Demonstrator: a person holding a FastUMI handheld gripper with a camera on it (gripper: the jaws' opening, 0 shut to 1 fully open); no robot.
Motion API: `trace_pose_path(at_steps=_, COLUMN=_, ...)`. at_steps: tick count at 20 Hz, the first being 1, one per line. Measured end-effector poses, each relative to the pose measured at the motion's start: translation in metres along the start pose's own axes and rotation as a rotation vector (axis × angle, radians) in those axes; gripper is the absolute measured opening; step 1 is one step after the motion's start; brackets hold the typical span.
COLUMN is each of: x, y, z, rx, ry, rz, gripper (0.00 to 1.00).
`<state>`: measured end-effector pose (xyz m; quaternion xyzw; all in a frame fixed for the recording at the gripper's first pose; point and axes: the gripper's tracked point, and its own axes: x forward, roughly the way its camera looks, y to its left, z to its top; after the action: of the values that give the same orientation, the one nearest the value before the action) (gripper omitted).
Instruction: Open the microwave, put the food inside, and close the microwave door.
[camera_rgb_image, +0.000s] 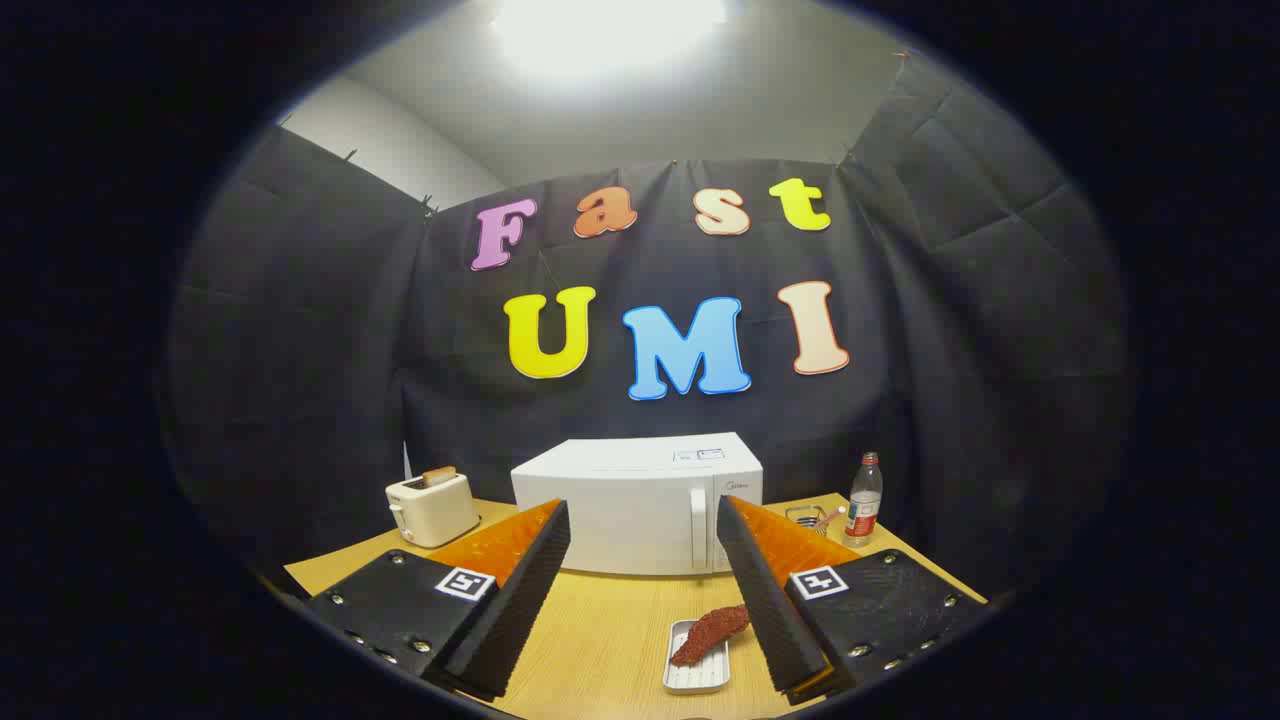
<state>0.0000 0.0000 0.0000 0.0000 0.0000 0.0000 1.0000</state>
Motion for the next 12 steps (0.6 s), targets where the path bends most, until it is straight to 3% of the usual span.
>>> trace_pose_path(at_steps=12, x=0.014, y=-0.010, z=-0.012, rx=-0.067, ry=0.019, rz=-0.060, gripper=0.92)
